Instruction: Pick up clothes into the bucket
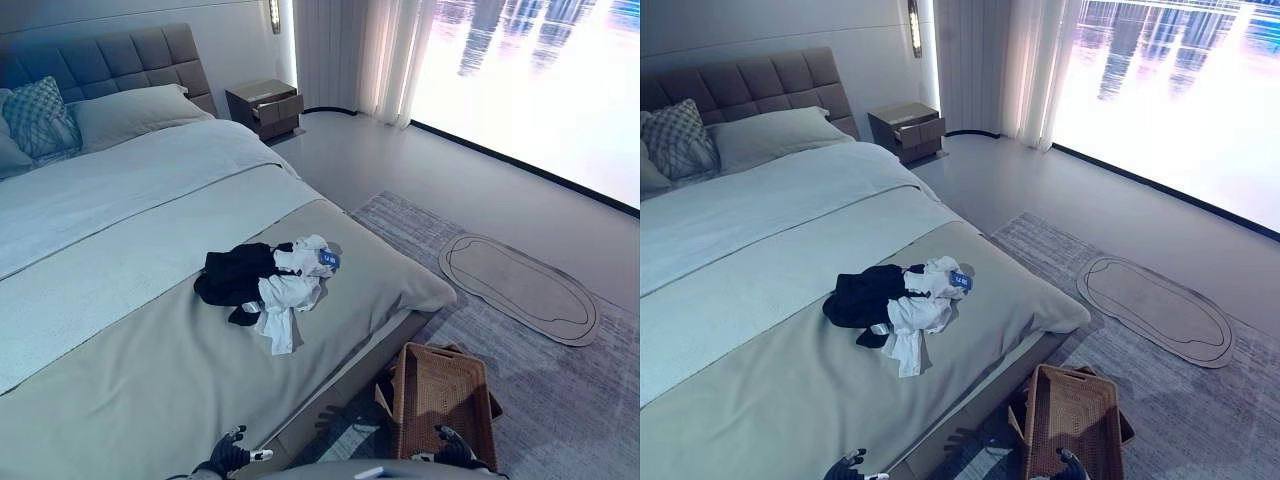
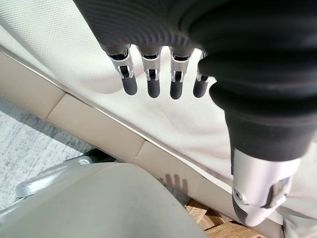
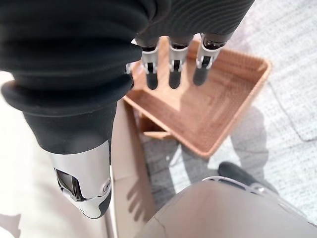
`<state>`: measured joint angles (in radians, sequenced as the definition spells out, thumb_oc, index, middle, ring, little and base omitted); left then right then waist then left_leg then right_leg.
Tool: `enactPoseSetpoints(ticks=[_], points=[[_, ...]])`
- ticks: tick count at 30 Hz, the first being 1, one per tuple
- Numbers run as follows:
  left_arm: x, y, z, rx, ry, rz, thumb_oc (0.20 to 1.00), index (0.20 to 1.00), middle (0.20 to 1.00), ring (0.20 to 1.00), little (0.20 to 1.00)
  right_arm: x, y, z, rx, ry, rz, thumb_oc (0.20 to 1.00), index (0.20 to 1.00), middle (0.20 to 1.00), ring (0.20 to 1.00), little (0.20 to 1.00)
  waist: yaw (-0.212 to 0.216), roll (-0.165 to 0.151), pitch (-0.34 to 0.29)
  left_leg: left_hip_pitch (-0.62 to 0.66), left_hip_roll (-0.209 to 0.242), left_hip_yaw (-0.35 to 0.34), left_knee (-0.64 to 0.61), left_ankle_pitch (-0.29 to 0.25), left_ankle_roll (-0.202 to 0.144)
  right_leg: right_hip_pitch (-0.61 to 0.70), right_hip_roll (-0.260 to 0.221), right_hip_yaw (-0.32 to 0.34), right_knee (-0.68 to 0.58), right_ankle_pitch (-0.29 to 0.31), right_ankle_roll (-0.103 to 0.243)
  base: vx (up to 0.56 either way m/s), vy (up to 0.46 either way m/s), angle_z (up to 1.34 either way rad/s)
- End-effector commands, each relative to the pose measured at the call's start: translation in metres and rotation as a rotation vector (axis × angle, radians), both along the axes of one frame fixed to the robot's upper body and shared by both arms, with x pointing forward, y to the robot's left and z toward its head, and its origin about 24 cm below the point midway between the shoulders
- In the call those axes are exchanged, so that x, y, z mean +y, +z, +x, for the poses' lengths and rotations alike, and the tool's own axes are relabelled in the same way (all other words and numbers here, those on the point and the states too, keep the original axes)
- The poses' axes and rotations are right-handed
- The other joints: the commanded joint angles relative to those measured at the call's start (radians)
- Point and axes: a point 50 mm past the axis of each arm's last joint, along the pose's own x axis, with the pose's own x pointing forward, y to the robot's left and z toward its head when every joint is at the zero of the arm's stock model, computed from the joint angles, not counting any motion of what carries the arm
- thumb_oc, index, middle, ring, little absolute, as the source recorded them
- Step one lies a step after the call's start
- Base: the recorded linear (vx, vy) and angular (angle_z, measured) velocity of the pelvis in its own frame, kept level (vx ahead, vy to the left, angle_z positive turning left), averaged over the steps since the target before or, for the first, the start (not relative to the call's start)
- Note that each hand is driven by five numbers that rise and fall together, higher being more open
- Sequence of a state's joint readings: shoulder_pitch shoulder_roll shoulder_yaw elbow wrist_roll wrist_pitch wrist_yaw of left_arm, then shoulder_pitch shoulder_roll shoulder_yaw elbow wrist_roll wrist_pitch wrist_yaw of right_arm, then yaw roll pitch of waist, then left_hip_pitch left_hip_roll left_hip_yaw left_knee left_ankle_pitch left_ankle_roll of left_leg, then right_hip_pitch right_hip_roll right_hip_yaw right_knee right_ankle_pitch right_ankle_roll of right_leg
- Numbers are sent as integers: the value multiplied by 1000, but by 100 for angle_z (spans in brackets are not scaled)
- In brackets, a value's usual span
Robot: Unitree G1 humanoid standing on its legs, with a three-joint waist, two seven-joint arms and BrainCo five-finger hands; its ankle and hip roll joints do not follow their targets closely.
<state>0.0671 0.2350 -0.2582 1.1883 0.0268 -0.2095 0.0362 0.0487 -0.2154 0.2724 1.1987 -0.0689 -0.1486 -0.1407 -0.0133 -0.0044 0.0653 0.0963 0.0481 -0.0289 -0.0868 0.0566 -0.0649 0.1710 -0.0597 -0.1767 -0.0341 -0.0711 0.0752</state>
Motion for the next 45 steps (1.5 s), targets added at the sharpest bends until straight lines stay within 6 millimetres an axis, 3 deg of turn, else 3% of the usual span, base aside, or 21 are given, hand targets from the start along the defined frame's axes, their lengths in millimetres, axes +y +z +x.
enactPoseSetpoints(ticks=[1,16,20,23,28,29,30,31,33,34,36,37,39,41,42,43,45], points=[[-29,1,26,-54,-67,-70,1000,1000,1000,1000,1000,3,6,29,-72,62,-11,1000,1000,1000,1000,1000,-10,-29,31,36,-59,40,51,-107,41,-61,-41,33,-7,76,45,0,0,0],[-24,3,32,-93,2,-47,1000,1000,1000,1000,1000,2,6,28,-78,47,-18,1000,1000,1000,1000,1000,-10,-30,32,32,-59,42,50,-106,40,-64,-39,31,-13,80,46,0,0,0],[-24,8,43,-148,24,-51,1000,1000,1000,1000,1000,2,7,29,-85,41,-22,1000,1000,1000,1000,1000,-12,-32,35,29,-58,40,49,-104,38,-66,-38,29,-14,81,45,0,0,0],[-29,25,74,-279,-116,-33,1000,1000,1000,1000,1000,0,9,33,-102,55,-30,1000,1000,1000,1000,1000,-19,-28,44,18,-58,43,48,-99,37,-79,-38,32,-11,82,45,0,0,0],[-32,62,125,-501,-337,16,1000,1000,1000,1000,1000,-2,13,41,-130,96,-35,1000,1000,1000,1000,1000,-34,-21,58,-8,-58,46,44,-90,35,-111,-38,34,-7,89,47,-9,2,0],[-33,82,145,-596,-385,31,1000,1000,1000,1000,1000,-2,15,46,-145,117,-33,1000,1000,1000,1000,1000,-40,-21,66,-24,-58,49,43,-84,34,-130,-36,35,-5,93,47,-37,9,-2],[-32,82,145,-596,-385,31,1000,1000,1000,1000,1000,-2,15,46,-145,117,-32,1000,1000,1000,1000,1000,-40,-22,65,-25,-58,49,43,-84,34,-131,-36,35,-5,93,47,-42,3,0],[-34,95,158,-657,-407,36,1000,1000,1000,1000,1000,-2,15,47,-147,126,-32,1000,1000,1000,1000,1000,-44,-23,70,-36,-58,51,44,-81,34,-143,-36,36,-4,98,47,-29,-5,-5],[-40,139,193,-853,-476,53,1000,1000,1000,1000,1000,-2,17,52,-159,150,-33,1000,1000,1000,1000,1000,-50,-25,80,-70,-58,54,47,-72,32,-174,-37,35,-4,109,49,-41,-9,-6],[-40,139,193,-853,-476,53,1000,1000,1000,1000,1000,-2,17,52,-159,150,-33,1000,1000,1000,1000,1000,-50,-25,79,-71,-58,54,47,-72,32,-175,-37,35,-3,109,49,0,0,0],[-42,165,210,-963,-505,85,1000,1000,1000,1000,1000,-1,18,55,-166,166,-34,1000,1000,1000,1000,1000,-54,-28,83,-92,-59,55,51,-69,31,-194,-38,35,-5,115,51,0,0,0],[-49,211,228,-1161,-519,85,1000,1000,1000,1000,1000,-1,21,61,-183,171,-35,1000,1000,1000,1000,1000,-56,-30,93,-117,-62,57,59,-66,30,-216,-40,34,-6,123,53,0,0,0],[-50,221,230,-1208,-510,78,1000,1000,1000,1000,1000,1,22,65,-194,173,-30,1000,1000,1000,1000,1000,-56,-32,94,-133,-62,59,67,-66,30,-229,-40,35,-5,125,53,-11,0,-5],[-49,251,238,-1345,-475,85,1000,1000,1000,1000,1000,4,25,73,-217,181,-26,1000,1000,1000,1000,1000,-56,-35,102,-155,-62,62,80,-68,29,-247,-41,40,-3,130,54,0,0,0],[-46,275,242,-1449,-479,165,1000,1000,1000,1000,1000,7,28,80,-245,187,-22,1000,1000,1000,1000,1000,-55,-40,111,-178,-62,63,95,-70,29,-262,-41,44,-1,134,54,1,3,-4],[-46,275,242,-1449,-479,166,1000,1000,1000,1000,1000,7,28,81,-246,187,-22,1000,1000,1000,1000,1000,-55,-41,111,-179,-62,64,96,-70,29,-263,-41,44,-1,134,54,21,17,-9],[-39,301,249,-1560,-477,344,1000,1000,1000,1000,1000,11,30,86,-270,195,-22,1000,1000,1000,1000,1000,-53,-40,117,-192,-61,57,84,-60,27,-280,-42,39,-2,135,55,29,20,-6]])
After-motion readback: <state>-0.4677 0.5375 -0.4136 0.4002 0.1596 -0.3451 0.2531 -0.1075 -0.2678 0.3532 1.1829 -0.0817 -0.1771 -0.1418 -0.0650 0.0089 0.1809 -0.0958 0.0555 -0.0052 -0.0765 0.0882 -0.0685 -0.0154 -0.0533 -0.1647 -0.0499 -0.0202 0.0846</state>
